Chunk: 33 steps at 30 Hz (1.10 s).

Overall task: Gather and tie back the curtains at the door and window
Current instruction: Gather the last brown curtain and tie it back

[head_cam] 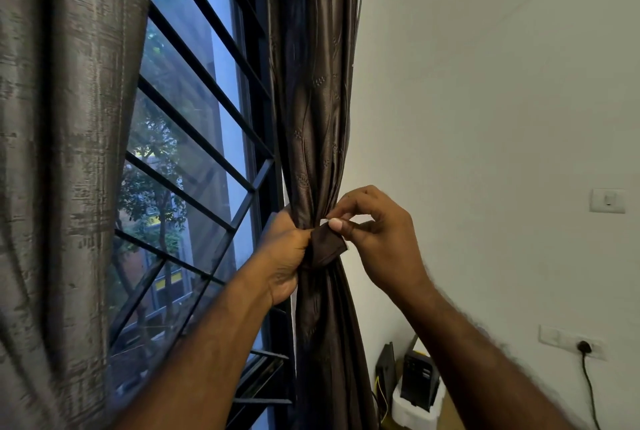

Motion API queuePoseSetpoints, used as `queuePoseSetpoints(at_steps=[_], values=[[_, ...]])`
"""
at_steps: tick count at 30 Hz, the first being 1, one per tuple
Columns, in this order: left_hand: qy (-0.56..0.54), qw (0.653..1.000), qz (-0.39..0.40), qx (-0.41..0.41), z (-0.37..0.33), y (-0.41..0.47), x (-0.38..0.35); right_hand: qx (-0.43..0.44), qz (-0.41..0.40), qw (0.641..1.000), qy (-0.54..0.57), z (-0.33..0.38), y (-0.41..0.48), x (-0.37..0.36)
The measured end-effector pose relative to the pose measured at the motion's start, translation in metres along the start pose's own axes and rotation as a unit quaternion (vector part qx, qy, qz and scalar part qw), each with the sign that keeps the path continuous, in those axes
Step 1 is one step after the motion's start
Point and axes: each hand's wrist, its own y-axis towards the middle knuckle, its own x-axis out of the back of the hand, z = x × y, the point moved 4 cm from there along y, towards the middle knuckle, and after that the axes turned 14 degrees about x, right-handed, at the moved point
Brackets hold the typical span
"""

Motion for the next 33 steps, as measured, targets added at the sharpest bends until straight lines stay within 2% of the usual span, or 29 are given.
queuePoseSetpoints(at_steps=[3,5,7,9,11,16,19,21,24,27,30,33], values=[[-0.009,1.000,-0.004,0.026,0.004,0.000,0.000,-0.022,-0.024,0.998,-0.047,-0.007,-0.001,0.000],[-0.067,0.995,0.054,0.051,0.007,-0.004,-0.003,-0.037,-0.047,0.996,-0.062,-0.013,-0.001,0.002],[-0.031,0.996,0.076,0.037,0.006,-0.008,-0.005,-0.039,-0.055,0.995,-0.080,-0.016,-0.001,0.002],[0.077,0.996,0.036,-0.006,0.005,-0.008,-0.005,-0.047,-0.048,0.994,-0.084,-0.019,-0.002,0.002],[0.124,0.991,-0.020,-0.041,0.003,-0.005,-0.002,-0.066,-0.037,0.995,-0.060,-0.024,-0.002,0.004],[0.108,0.991,-0.054,-0.063,0.004,-0.002,0.007,-0.165,0.029,0.979,0.119,-0.038,-0.014,0.007],[0.127,0.987,-0.070,-0.063,0.003,0.000,0.006,-0.179,-0.003,0.970,0.164,-0.039,-0.015,0.004],[0.147,0.984,-0.077,-0.064,0.002,0.000,0.004,-0.185,-0.029,0.969,0.162,-0.040,-0.010,0.004],[0.167,0.982,-0.066,-0.059,0.000,-0.002,0.002,-0.169,-0.041,0.982,0.078,-0.042,-0.004,0.004],[0.196,0.978,-0.055,-0.052,-0.004,-0.004,-0.005,-0.155,-0.089,0.984,0.017,-0.040,-0.001,0.001],[0.222,0.961,-0.135,-0.094,-0.010,-0.005,-0.010,-0.156,-0.113,0.981,0.028,-0.040,-0.004,-0.006],[0.212,0.953,-0.186,-0.106,-0.013,-0.004,-0.012,-0.155,-0.093,0.980,0.082,-0.040,-0.008,-0.010]])
